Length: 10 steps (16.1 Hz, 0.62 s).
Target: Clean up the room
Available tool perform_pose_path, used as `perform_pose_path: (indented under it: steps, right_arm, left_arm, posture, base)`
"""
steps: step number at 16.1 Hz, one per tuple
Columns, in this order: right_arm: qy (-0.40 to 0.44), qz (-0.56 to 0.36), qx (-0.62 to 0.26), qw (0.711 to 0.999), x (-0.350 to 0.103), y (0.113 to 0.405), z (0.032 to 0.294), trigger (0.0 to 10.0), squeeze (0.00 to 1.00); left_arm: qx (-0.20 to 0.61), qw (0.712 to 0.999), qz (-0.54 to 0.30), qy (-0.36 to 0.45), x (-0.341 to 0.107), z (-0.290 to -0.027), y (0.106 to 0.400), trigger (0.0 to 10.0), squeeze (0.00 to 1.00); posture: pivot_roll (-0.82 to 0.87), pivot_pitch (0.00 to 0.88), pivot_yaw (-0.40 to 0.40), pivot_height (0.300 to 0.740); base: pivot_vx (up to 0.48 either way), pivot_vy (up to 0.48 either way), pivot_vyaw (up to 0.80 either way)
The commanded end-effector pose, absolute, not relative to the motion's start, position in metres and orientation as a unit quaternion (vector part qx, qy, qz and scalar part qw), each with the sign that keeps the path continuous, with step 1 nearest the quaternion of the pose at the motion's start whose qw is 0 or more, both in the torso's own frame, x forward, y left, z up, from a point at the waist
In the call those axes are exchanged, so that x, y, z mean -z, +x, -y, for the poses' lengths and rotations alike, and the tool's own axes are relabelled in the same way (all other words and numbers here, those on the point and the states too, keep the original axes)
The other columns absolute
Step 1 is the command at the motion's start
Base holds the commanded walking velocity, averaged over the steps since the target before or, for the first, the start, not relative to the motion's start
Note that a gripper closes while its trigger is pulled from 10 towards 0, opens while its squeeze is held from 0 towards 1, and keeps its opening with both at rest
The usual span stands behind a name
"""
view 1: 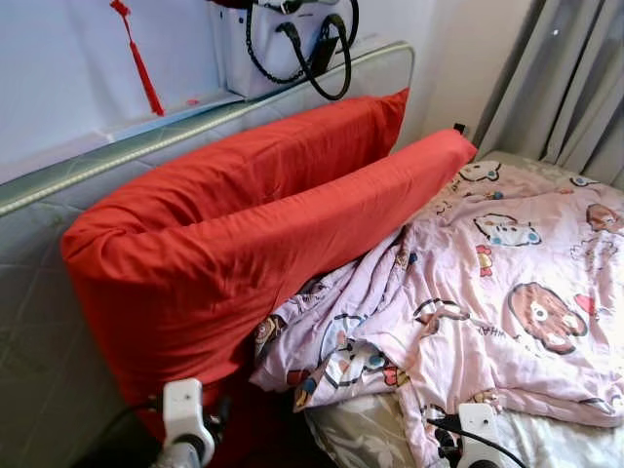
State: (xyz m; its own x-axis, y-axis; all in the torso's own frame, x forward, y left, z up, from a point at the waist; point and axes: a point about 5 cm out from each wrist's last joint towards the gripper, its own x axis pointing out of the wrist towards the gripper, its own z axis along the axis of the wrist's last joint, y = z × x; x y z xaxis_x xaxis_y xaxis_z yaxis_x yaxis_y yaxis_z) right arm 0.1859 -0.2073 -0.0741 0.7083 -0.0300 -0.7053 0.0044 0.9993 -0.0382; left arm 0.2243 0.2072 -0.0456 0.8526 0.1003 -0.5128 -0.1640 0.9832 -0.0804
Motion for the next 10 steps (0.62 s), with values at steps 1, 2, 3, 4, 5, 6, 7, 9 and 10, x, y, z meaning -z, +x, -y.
perform_pose_path:
  steps: [1, 2, 3, 4, 5, 6, 7, 9, 10]
  right_arm:
    - [-0.014, -0.376, 0.005, 0.927, 0.073, 0.190, 0.203, 10.0, 0.00]
    - [-0.016, -0.378, -0.002, 0.926, 0.073, 0.191, 0.199, 10.0, 0.00]
    - [-0.017, -0.378, -0.004, 0.926, 0.073, 0.191, 0.198, 10.0, 0.00]
    - [-0.019, -0.381, -0.008, 0.924, 0.074, 0.190, 0.195, 10.0, 0.00]
    - [-0.019, -0.381, -0.009, 0.924, 0.074, 0.190, 0.194, 10.0, 0.00]
    - [-0.018, -0.380, -0.011, 0.925, 0.074, 0.191, 0.194, 10.0, 0.00]
    - [-0.018, -0.379, -0.013, 0.925, 0.074, 0.191, 0.194, 10.0, 0.00]
    - [-0.017, -0.375, -0.004, 0.927, 0.073, 0.190, 0.201, 10.0, 0.00]
    - [-0.013, -0.373, 0.004, 0.928, 0.072, 0.190, 0.204, 10.0, 0.00]
  left_arm:
    - [-0.073, 0.964, -0.249, -0.059, 0.041, -0.210, 0.228, 10.0, 0.00]
    - [-0.074, 0.967, -0.235, -0.057, 0.038, -0.211, 0.232, 10.0, 0.00]
    - [-0.073, 0.968, -0.233, -0.056, 0.037, -0.211, 0.232, 10.0, 0.00]
    - [-0.068, 0.972, -0.221, -0.048, 0.034, -0.212, 0.235, 10.0, 0.00]
    - [-0.066, 0.974, -0.213, -0.047, 0.032, -0.213, 0.236, 10.0, 0.00]
    - [-0.068, 0.976, -0.204, -0.047, 0.030, -0.213, 0.237, 10.0, 0.00]
    - [-0.069, 0.976, -0.199, -0.048, 0.029, -0.213, 0.237, 10.0, 0.00]
    - [-0.072, 0.977, -0.195, -0.053, 0.030, -0.206, 0.235, 10.0, 0.00]
    - [-0.067, 0.977, -0.194, -0.051, 0.030, -0.204, 0.236, 10.0, 0.00]
  posture:
    - [0.06, 0.000, -0.052, 0.740]
    - [0.08, 0.000, -0.071, 0.740]
    - [0.08, 0.000, -0.074, 0.740]
    - [0.09, 0.000, -0.094, 0.740]
    - [0.10, 0.000, -0.098, 0.740]
    - [0.11, 0.000, -0.111, 0.740]
    - [0.11, 0.000, -0.113, 0.740]
    - [0.13, 0.000, -0.098, 0.740]
    - [0.13, 0.000, -0.086, 0.740]
  base:
    - [0.000, 0.000, 0.00]
    - [0.000, 0.000, 0.00]
    - [0.000, 0.000, 0.00]
    - [0.000, 0.000, 0.00]
    - [0.000, 0.000, 0.00]
    - [0.000, 0.000, 0.00]
    - [0.000, 0.000, 0.00]
    - [0.000, 0.000, 0.00]
    - [0.000, 0.000, 0.00]
